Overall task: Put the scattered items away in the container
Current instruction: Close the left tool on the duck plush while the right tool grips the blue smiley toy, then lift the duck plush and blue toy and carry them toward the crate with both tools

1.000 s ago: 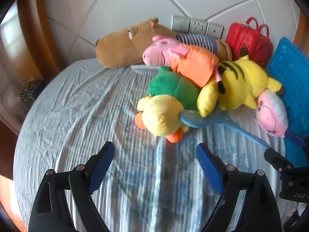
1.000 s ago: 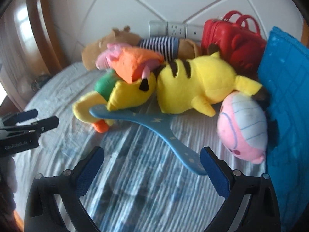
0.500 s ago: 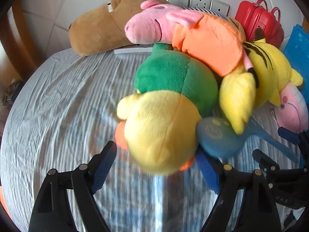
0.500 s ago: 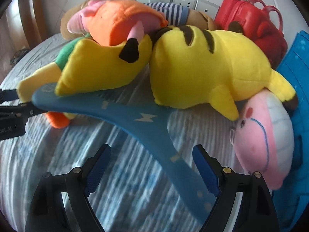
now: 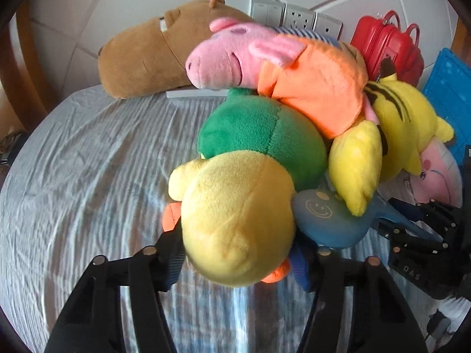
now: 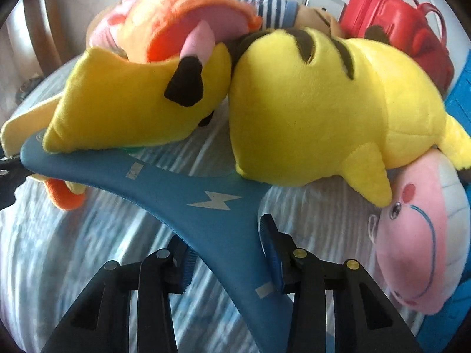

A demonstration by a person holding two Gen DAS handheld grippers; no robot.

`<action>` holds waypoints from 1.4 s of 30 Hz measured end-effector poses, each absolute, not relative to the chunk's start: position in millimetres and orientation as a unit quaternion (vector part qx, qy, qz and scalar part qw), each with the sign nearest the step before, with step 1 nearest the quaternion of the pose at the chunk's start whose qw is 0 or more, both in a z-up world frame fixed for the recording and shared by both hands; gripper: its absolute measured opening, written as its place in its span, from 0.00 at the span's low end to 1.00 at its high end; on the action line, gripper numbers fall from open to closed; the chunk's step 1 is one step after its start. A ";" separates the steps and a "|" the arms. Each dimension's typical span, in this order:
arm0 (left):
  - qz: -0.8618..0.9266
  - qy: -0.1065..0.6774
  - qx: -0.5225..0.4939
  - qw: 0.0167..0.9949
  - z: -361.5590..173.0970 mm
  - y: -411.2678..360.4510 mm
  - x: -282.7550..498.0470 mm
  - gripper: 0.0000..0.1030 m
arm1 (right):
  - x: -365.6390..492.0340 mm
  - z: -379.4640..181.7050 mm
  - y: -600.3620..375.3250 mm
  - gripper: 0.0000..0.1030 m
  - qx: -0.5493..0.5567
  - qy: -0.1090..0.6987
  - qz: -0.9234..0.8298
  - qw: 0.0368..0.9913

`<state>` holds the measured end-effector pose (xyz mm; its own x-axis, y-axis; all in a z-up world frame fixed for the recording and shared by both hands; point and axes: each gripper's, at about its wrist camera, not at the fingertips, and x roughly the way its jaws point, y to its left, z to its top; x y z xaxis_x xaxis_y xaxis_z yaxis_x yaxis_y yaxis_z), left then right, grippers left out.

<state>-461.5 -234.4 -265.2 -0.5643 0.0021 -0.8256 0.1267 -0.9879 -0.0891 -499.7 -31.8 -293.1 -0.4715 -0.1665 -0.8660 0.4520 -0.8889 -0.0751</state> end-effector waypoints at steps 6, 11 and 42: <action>-0.887 0.066 0.454 0.048 -225.0 -238.5 -413.3 0.55 | -458.7 -241.0 -2.1 0.31 0.466 0.104 -0.858 0.190; -0.888 0.070 0.452 0.053 -204.7 -241.6 -369.6 0.55 | -412.4 -216.4 10.1 0.17 0.464 0.095 -0.857 0.202; -0.906 0.048 0.419 0.031 -160.5 -203.6 -296.2 0.53 | -357.8 -172.1 27.2 0.08 0.427 0.029 -0.881 0.200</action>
